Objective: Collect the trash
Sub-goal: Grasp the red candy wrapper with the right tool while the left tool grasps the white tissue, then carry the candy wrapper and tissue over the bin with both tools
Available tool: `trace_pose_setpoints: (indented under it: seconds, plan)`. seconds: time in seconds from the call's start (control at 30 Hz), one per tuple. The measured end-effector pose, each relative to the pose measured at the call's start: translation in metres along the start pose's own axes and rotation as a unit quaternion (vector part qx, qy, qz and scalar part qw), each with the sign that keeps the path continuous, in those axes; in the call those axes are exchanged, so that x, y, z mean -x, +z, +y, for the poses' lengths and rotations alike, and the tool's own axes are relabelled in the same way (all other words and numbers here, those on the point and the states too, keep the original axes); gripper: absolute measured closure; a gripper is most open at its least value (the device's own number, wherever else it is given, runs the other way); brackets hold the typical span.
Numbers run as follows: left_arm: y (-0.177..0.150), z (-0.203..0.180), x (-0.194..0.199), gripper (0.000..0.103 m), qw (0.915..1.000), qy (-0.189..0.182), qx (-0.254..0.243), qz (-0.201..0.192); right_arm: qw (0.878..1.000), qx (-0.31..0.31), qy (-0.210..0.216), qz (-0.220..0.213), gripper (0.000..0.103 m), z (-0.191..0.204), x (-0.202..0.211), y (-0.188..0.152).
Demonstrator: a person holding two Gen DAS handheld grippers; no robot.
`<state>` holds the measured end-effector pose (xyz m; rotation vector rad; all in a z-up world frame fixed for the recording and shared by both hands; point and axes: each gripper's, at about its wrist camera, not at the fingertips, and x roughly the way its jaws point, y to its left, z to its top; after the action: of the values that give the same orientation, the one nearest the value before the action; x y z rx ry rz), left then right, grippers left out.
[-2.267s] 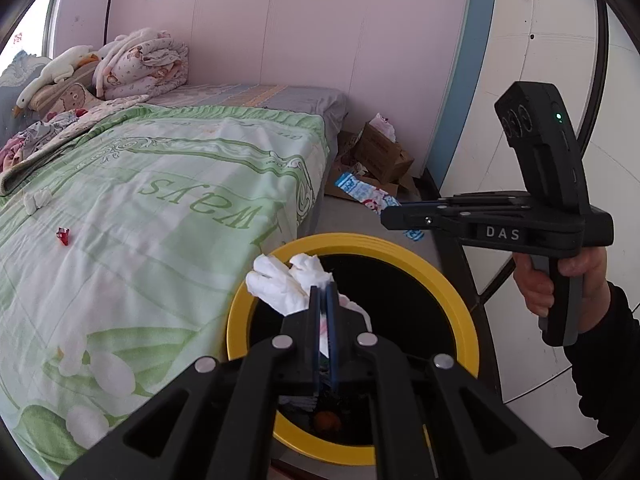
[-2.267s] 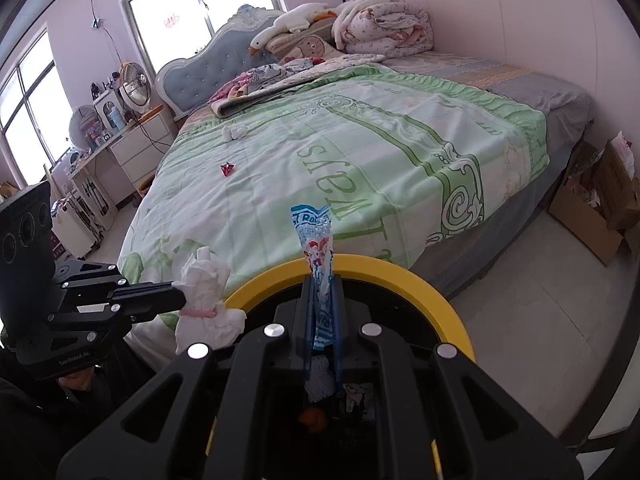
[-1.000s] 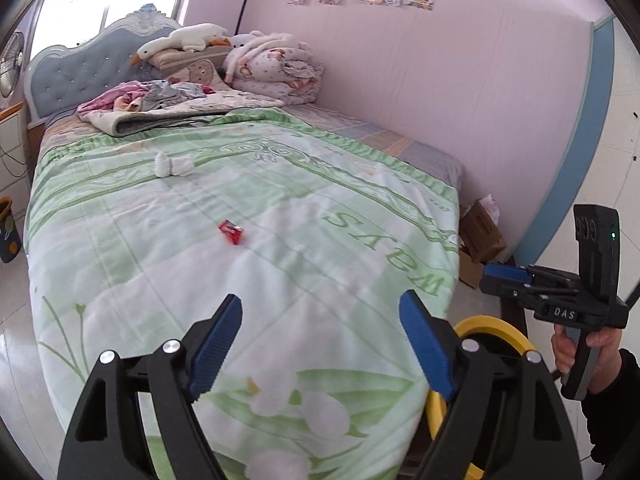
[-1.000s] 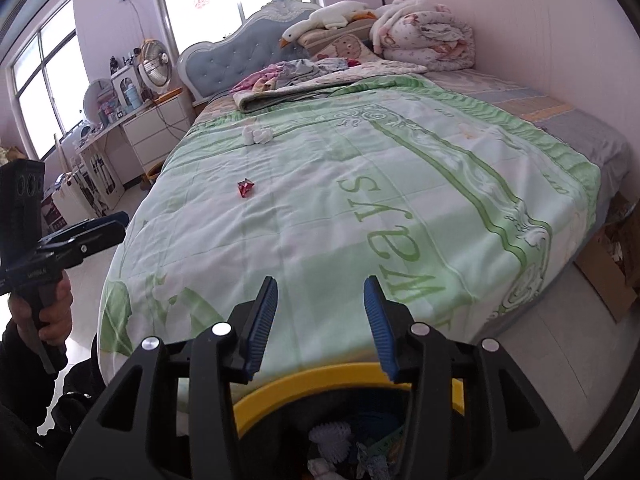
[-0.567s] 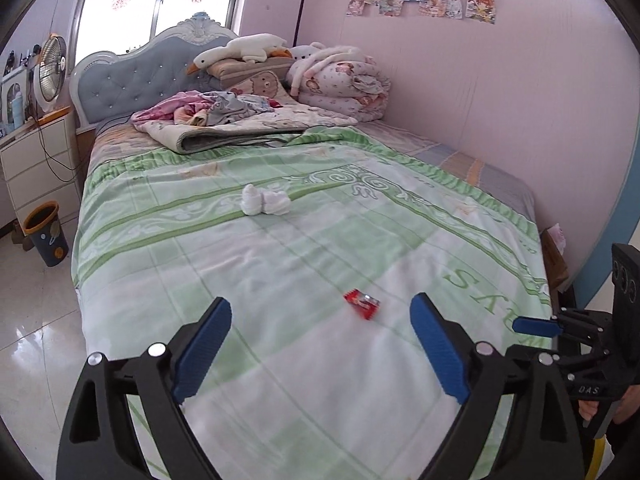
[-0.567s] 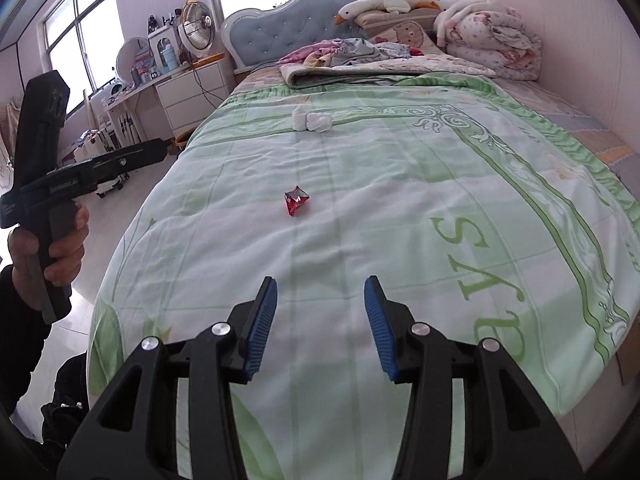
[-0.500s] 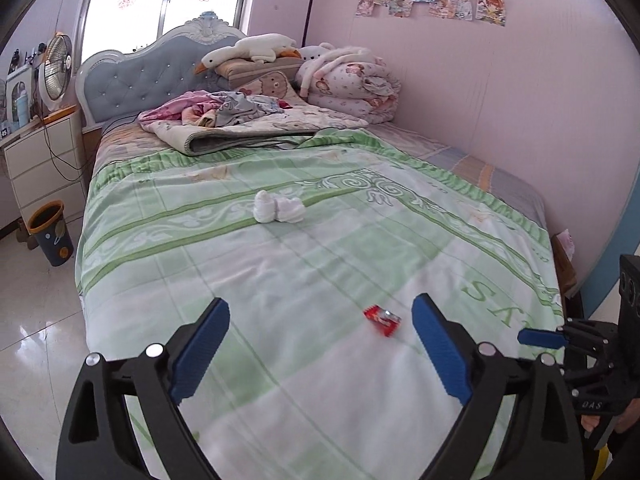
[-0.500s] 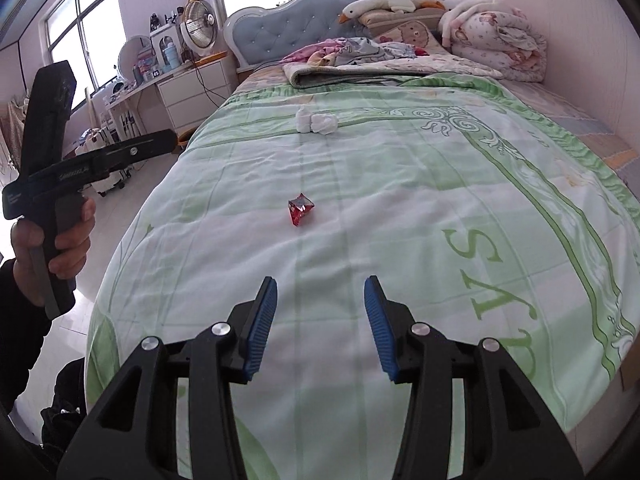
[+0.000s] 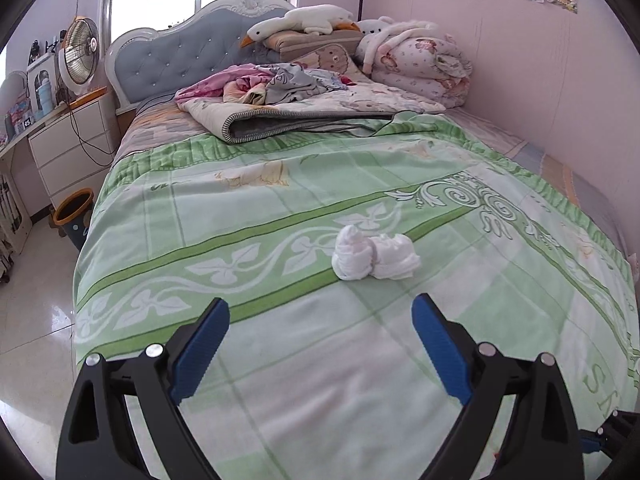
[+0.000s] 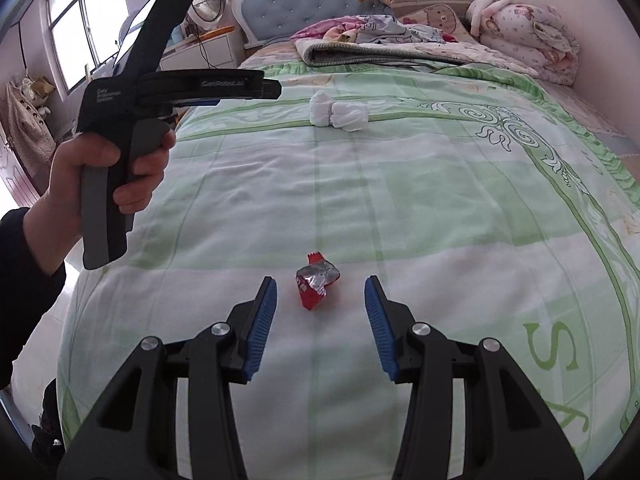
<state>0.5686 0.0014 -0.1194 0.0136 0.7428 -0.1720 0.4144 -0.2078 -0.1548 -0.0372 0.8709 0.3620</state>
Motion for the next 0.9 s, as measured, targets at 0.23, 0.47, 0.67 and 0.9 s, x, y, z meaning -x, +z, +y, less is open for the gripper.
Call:
trace_pose_setpoints:
  seconds: [0.23,0.47,0.67,0.9]
  plan:
    - [0.038,-0.002,-0.052,0.014,0.9993,0.038,-0.004,0.001,1.0,-0.006,-0.003,0.019,0.059,-0.007,-0.03,0.012]
    - [0.04,-0.032,-0.1,0.014,0.9983,0.022,-0.045,0.029,0.999,-0.024,-0.001,0.022,0.059,-0.013,-0.045,0.011]
    - [0.025,-0.048,-0.111,0.062,0.9957,-0.043,-0.062,0.054,0.999,-0.031,-0.015,0.014,0.075,-0.013,-0.045,0.008]
    - [0.023,-0.054,-0.104,0.073,0.9965,-0.041,-0.058,0.044,0.999,-0.042,-0.022,0.023,0.088,-0.015,-0.044,0.008]
